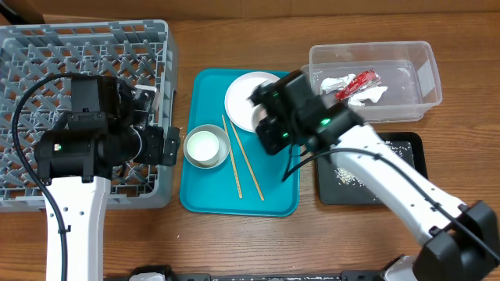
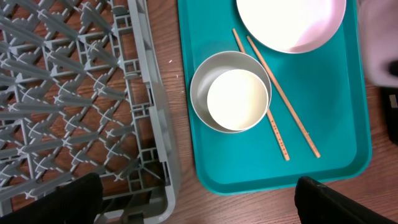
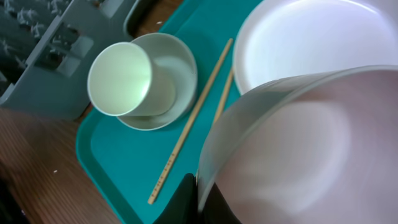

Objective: Sort waste into correct bins and load items into the dishwasher
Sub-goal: 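Return the emptied pink bowl to the teal tray with right gripper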

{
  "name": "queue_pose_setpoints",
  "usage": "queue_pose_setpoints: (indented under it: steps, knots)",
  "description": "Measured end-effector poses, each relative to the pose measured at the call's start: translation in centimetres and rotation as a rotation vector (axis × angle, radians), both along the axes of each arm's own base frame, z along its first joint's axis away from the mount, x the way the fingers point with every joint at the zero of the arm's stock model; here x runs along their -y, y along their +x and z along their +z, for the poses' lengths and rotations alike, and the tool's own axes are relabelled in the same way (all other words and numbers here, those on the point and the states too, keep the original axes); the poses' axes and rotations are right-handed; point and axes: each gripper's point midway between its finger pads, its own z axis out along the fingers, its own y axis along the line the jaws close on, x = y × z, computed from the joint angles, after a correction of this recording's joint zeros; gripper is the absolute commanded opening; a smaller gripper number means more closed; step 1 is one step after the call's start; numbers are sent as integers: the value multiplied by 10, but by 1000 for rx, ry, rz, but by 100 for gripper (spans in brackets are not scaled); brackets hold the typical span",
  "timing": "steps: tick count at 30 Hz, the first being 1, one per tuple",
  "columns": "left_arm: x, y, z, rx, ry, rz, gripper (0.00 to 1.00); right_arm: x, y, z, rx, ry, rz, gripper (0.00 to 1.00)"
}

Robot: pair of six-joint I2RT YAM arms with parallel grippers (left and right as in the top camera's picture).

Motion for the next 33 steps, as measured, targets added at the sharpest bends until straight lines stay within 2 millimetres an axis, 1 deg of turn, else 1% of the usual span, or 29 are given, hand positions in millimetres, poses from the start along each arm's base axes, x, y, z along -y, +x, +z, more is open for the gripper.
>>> queue_pose_setpoints:
  steps: [1,2,3,4,5,6,7,8,10,11,13,15,16,18,19,20,22,24,25,27,29,32,33]
  knots:
    - [0,0,0,0,0,0,100,-6,-5,-6,-5,-16,17,4]
    - [0,0,0,-1,1,0,100,-13,-10,-20,-29,-45,34,4]
    - [0,0,0,-1,1,1,100,-17,-16,-41,-73,-83,40,4]
    - [0,0,0,-2,2,1,100,-16,-20,-65,-130,-130,31,4]
    - [-1,0,0,-1,3,1,100,-14,-21,-75,-154,-149,23,4]
    - [-1,0,0,-2,3,1,100,-13,-22,-87,-184,-169,7,9]
    - [-1,0,0,-1,3,1,100,-12,-22,-92,-200,-177,-2,18]
    - [-1,0,0,-2,3,1,100,-11,-23,-96,-209,-184,-6,19]
    - [-1,0,0,-2,3,1,100,-11,-24,-96,-216,-186,-10,21]
    - [-1,0,0,-2,3,1,100,-10,-25,-97,-220,-187,-14,27]
    - [-1,0,0,-2,3,1,100,-9,-26,-97,-226,-191,-17,35]
    - [-1,0,0,-2,3,1,100,-8,-28,-98,-239,-195,-16,38]
    - [-1,0,0,-1,3,1,100,-6,-32,-96,-256,-205,-16,43]
    - [-1,0,0,-1,3,1,100,-7,-31,-88,-262,-207,-18,47]
    - [-1,0,0,-2,3,1,100,-11,-26,-77,-252,-197,-17,49]
    - [-1,0,0,-1,3,1,100,-23,-12,-55,-206,-150,-24,48]
    - [-1,0,0,-1,3,1,100,-43,7,-23,-133,-61,-29,50]
    - [-1,0,0,-1,3,1,100,-54,15,-9,-101,-6,-31,50]
    - [-1,0,0,-2,3,1,100,-57,17,-7,-96,10,-35,50]
    - [-1,0,0,-1,3,1,100,-62,17,-5,-111,35,-59,50]
    - [-1,0,0,-2,3,1,100,-67,17,-10,-134,47,-77,50]
    - [-1,0,0,-2,3,1,100,-71,14,-28,-181,30,-94,50]
    - [-1,0,0,-2,3,1,100,-76,12,-44,-214,13,-102,50]
